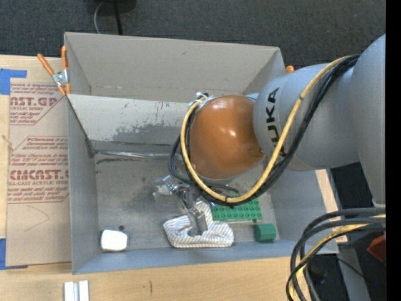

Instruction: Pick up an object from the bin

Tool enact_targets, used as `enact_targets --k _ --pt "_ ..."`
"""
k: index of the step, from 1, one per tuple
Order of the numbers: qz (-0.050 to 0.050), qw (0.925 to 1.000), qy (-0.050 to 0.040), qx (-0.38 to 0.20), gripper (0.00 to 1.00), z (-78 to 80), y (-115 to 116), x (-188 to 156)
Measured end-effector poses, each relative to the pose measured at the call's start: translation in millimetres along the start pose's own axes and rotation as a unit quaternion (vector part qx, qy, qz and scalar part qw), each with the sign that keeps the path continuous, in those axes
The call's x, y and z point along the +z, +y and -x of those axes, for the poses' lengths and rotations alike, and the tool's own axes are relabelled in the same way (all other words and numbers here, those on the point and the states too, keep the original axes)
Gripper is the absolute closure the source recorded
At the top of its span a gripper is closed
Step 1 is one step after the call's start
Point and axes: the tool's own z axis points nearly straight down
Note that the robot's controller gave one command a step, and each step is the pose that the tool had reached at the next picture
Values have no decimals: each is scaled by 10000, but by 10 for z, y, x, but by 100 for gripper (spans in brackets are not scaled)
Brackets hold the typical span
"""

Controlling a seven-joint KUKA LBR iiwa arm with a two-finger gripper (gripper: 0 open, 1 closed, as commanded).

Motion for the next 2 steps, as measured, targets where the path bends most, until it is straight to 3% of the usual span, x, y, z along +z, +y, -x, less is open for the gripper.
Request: enact_targets --k 1,2 --pt "-5 10000 -1 75 0 -317 -283 459" --pt "-38 9995 -28 -320 100 -464 -439 671"
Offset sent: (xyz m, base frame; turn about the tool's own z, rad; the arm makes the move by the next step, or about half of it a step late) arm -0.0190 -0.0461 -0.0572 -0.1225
